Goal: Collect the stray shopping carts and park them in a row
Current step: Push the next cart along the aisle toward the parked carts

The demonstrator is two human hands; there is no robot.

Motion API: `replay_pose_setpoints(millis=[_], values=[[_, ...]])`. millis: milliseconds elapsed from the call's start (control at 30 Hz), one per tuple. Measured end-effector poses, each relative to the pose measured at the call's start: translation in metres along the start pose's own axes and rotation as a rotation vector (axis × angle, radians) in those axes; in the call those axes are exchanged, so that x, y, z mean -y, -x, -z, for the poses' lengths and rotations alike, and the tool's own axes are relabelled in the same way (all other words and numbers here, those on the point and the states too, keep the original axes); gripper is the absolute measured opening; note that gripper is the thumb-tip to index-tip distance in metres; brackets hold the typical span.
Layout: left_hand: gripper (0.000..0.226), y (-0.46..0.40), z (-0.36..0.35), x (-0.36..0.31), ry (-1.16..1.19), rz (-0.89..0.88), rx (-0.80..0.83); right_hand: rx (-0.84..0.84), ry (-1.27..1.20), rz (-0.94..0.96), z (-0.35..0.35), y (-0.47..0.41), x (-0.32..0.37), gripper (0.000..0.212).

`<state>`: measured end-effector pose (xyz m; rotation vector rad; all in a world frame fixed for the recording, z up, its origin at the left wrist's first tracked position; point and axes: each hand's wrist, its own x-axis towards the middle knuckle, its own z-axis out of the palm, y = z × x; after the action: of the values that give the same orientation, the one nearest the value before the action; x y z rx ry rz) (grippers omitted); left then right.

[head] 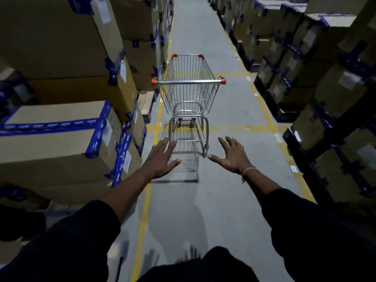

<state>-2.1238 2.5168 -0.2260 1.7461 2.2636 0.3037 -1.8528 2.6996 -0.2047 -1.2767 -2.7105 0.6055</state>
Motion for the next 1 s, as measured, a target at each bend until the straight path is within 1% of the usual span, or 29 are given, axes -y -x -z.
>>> replay_pose_setpoints(millis=[67,167,233,267,367,467,533,633,733,833,933,1000], values=[[0.081,-0.04,0.016,0.012,0.005,-0.021,0.008,0.003,-0.006,-0.005,0.006,-0.044,0.003,0.133],[0.081,-0.101,0.03,0.035,0.025,-0.043,0.008,0.001,0.0,-0.008,0.016,-0.115,0.005,0.128],[0.082,-0.144,0.037,0.052,0.019,-0.045,0.013,-0.013,0.0,0.015,0.022,-0.163,0.005,0.134],[0.084,-0.168,0.041,0.061,0.015,-0.043,0.01,-0.019,0.002,0.026,0.026,-0.188,0.005,0.135],[0.088,-0.244,0.056,0.083,-0.003,-0.038,-0.017,-0.038,0.01,0.044,0.039,-0.27,0.002,0.128],[0.089,-0.32,0.074,0.101,-0.002,-0.003,-0.043,-0.072,0.023,0.077,0.049,-0.358,-0.005,0.131],[0.091,-0.366,0.087,0.109,0.0,0.005,-0.045,-0.069,0.052,0.102,0.055,-0.412,-0.008,0.126],[0.085,-0.43,0.1,0.123,0.006,0.015,-0.07,-0.026,0.083,0.106,0.067,-0.477,-0.004,0.117],[0.079,-0.48,0.103,0.14,0.0,0.06,-0.062,0.09,0.174,0.097,0.073,-0.525,0.003,0.118],[0.085,-0.513,0.104,0.155,-0.069,0.123,-0.008,0.218,0.284,0.049,0.065,-0.555,0.006,0.115],[0.079,-0.528,0.11,0.161,-0.078,0.167,0.067,0.217,0.346,0.019,0.057,-0.567,0.007,0.094],[0.091,-0.535,0.114,0.161,-0.063,0.179,0.115,0.188,0.367,-0.012,0.055,-0.57,0.01,0.091]])
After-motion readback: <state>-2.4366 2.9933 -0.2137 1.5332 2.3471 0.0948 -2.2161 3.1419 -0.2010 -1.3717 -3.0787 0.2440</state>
